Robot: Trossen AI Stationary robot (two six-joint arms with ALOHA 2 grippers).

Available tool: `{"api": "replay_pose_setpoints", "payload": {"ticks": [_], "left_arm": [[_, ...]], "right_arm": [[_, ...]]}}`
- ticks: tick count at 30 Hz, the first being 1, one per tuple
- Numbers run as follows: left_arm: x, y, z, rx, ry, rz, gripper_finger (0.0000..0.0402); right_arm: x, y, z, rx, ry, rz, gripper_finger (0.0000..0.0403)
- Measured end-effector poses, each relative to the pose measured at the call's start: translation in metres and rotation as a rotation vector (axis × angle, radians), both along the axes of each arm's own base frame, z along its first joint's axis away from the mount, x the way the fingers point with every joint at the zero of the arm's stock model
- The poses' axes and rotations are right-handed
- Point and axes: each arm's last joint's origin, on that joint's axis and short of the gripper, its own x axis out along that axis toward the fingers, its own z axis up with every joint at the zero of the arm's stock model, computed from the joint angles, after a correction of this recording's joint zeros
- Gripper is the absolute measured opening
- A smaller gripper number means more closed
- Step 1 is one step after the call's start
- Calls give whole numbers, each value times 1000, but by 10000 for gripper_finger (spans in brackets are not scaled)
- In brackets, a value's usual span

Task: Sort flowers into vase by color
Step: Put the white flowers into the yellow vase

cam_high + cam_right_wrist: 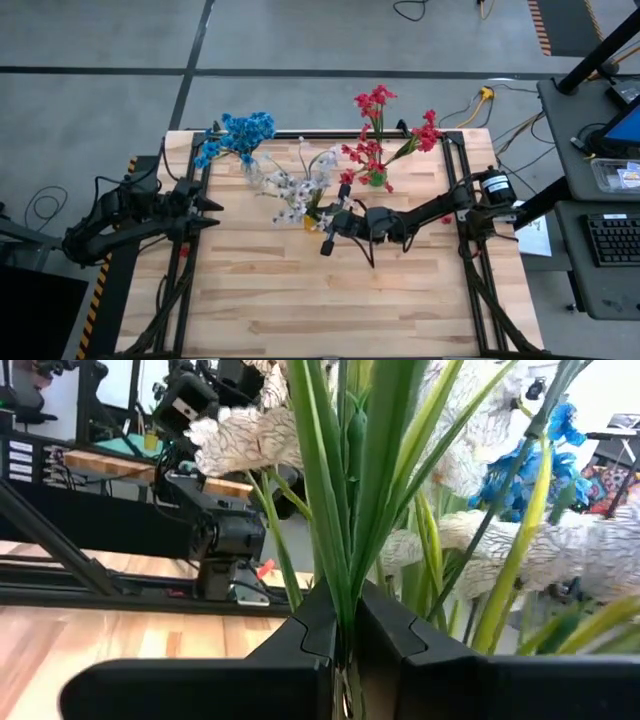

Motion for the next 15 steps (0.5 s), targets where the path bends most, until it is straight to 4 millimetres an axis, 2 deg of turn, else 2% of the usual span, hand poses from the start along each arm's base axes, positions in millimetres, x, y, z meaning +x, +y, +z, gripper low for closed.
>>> {"api": "replay_pose_setpoints", "payload": {"ticks": [7,15], "left_arm": [[0,0,0,14,-1,-3,235],[0,0,0,20,1,-5,235]], "right_arm": [[2,-5,-8,0,37,-12,18],[10,-12,-31,13,85,-32,18]]}}
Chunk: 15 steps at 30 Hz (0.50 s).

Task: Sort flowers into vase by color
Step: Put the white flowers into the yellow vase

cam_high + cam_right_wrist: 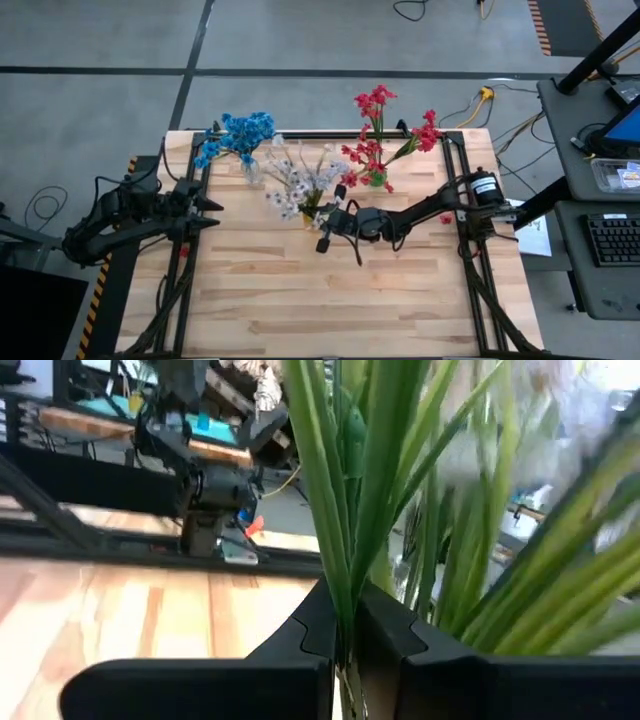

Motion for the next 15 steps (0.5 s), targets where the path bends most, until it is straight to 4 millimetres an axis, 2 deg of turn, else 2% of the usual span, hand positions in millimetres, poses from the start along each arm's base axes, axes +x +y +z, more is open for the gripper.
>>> {"api": "replay_pose_setpoints", "payload": {"ticks": [4,15], "left_arm": [[0,0,0,-1,2,0,235],[0,0,0,0,2,0,235]], "right_arm": [[2,0,-12,-8,40,-2,18],[2,0,-13,-28,58,-2,18]]}}
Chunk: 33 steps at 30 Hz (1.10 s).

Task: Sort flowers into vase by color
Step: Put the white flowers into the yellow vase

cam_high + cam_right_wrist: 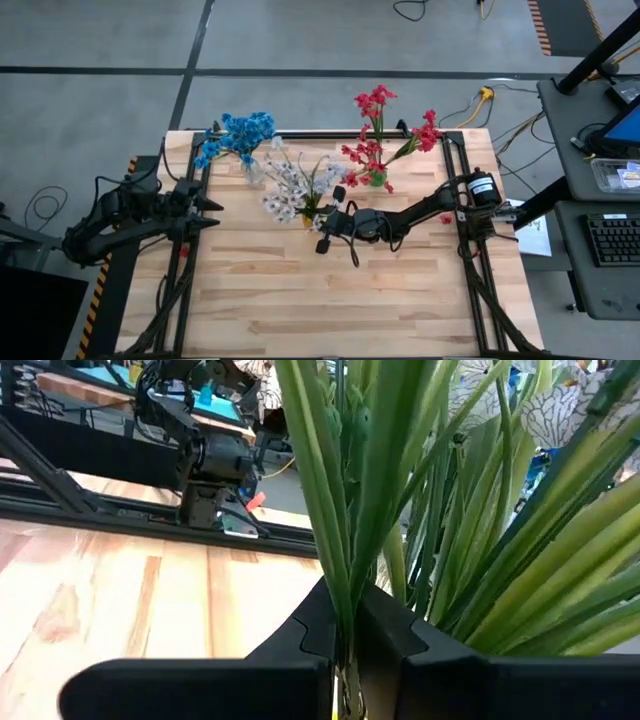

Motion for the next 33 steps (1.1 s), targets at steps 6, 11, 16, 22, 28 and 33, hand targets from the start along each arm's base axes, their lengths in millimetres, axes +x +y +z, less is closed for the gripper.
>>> {"api": "replay_pose_setpoints", "payload": {"ticks": [6,11,16,22,28,33], "left_arm": [[0,0,0,0,0,0,235],[0,0,0,0,0,0,235],[0,0,0,0,0,0,235],[0,0,0,0,0,0,235],[0,0,0,0,0,0,235],[0,0,0,0,0,0,235]], "right_arm": [[0,1,-1,-10,14,0,43],[-1,3,-1,-10,13,-2,92],[-2,8,1,-25,11,-31,144],[-4,17,1,-55,19,-75,188],[-8,30,2,-104,39,-124,205],[-12,42,2,-150,62,-179,206]]}}
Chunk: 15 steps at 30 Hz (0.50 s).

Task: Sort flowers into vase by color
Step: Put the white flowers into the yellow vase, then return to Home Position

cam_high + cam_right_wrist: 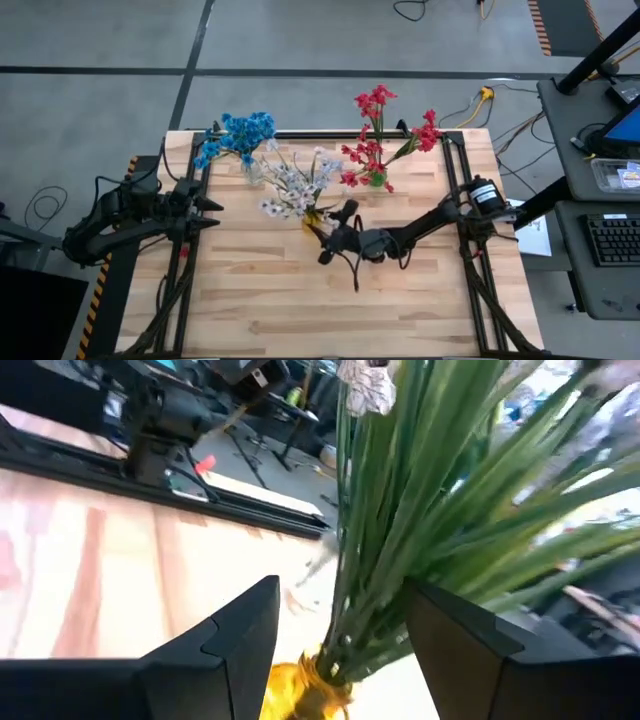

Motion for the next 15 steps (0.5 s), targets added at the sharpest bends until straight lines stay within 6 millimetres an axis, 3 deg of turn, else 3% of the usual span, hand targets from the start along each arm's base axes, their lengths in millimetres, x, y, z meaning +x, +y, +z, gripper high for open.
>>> {"api": "replay_pose_setpoints", "payload": {"ticks": [6,15], "left_arm": [[0,0,0,0,0,0,235],[0,0,0,13,0,5,235]], "right_arm": [[-10,19,-2,-73,67,-160,206],[-39,69,0,-174,154,-381,206]]}}
